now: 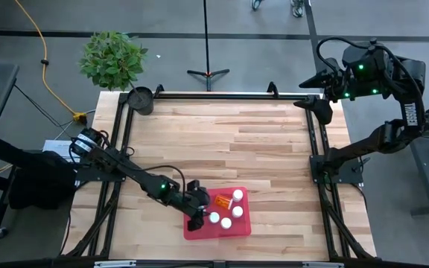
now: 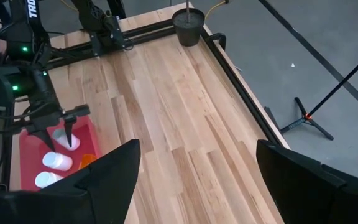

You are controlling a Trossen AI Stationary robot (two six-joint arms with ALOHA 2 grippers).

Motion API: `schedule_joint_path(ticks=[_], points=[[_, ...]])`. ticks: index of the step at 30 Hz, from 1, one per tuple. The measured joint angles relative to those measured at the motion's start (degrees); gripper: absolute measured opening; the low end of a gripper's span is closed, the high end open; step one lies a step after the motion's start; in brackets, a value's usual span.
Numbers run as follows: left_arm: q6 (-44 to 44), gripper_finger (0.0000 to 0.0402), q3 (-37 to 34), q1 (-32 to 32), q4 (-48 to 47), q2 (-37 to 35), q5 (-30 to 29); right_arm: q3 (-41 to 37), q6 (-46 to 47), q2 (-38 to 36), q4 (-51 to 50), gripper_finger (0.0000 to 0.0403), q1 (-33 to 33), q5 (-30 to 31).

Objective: Pick and place pill bottles into a basket
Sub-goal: Return to Home Position

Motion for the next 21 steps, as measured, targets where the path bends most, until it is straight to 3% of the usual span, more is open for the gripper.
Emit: schedule_joint_path(ticks=[12,21], points=[[3.39,0.0211,0.15,0.23,3.15,-1.41,-0.47,0.00,-0.20,0.00,0.00,0.0312,0.00,-0.42],[5.84,0.0211,0.09,4.95,0.27,-9.79,-2.76,0.00,-0.21,-0.02,0.00,0.0312,0.00,-1.36]])
